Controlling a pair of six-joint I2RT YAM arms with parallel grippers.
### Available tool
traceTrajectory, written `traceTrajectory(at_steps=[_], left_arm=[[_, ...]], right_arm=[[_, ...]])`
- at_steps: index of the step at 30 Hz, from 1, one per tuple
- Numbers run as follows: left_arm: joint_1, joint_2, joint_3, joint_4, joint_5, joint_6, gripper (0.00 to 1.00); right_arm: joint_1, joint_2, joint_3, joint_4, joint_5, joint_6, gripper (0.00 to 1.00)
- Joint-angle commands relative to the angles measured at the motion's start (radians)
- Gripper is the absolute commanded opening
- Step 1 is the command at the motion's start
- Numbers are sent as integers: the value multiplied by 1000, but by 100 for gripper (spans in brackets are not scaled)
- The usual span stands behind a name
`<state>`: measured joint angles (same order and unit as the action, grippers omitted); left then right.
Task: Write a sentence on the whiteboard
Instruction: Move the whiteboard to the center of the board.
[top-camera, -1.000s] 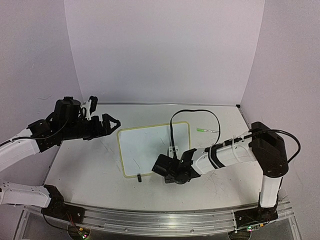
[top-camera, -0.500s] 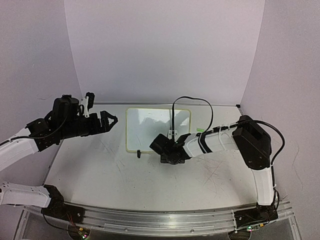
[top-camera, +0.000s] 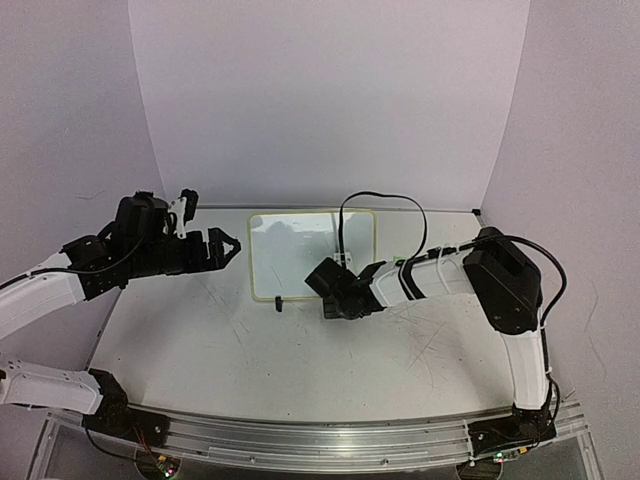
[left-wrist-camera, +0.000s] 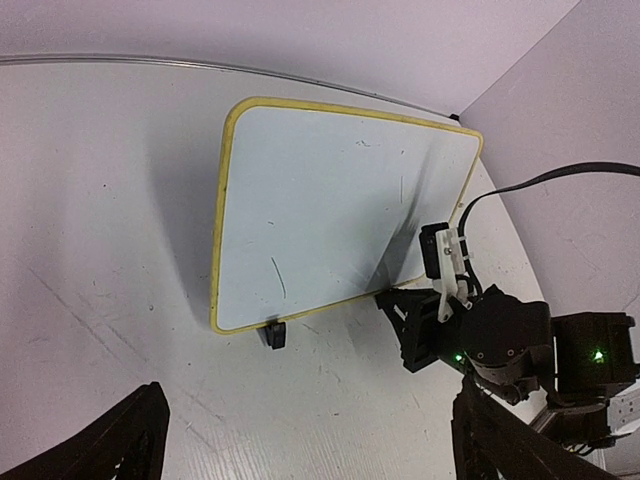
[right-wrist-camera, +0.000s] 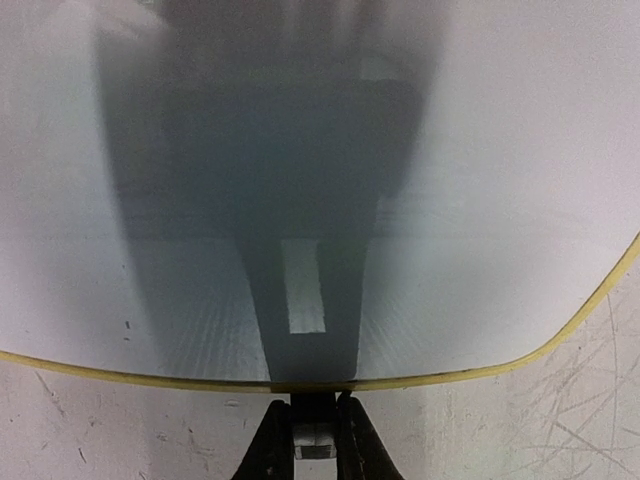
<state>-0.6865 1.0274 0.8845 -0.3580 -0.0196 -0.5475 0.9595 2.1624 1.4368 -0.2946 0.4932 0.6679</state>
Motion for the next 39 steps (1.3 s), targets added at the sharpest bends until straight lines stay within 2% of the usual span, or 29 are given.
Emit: traceTrajectory(at_steps=[1, 3, 6, 12, 18, 21, 24, 26, 28, 31, 33, 39], left_arm=[[-2, 0, 62, 25, -2, 23, 99], [-2, -6, 62, 25, -9, 27, 99], [-2, -2, 63, 25, -15, 32, 99], [-2, 28, 73, 27, -11, 33, 100], [-2, 59, 79, 39, -4, 38, 99], [-2, 81, 82, 52, 8, 37, 99], [-2, 101, 86, 66, 16, 31, 99], [-2, 117, 82, 71, 16, 28, 99], [-1, 137, 78, 72, 17, 18, 99], [-1, 146, 72, 97, 61, -13, 100], [-1, 145, 63, 119, 66, -27, 99], [-1, 153, 65, 126, 76, -45, 99]], right_arm=[[-33, 9, 1, 16, -29, -23, 9], [-33, -17, -1, -5, -41, -9, 27], [-32, -77, -14, -38, -42, -4, 43], [18, -263, -74, -100, -21, -52, 62], [36, -473, -210, -133, 0, -89, 71], [22, -553, -256, -123, 64, -147, 73], [-42, -622, -283, -121, 71, -150, 73], [-84, -647, -292, -102, 50, -173, 75], [-108, -653, -303, -39, -59, -238, 77], [-121, -570, -267, -12, -229, -232, 70], [-114, -498, -238, -6, -287, -184, 66], [-84, -281, -164, 8, -242, -123, 63]])
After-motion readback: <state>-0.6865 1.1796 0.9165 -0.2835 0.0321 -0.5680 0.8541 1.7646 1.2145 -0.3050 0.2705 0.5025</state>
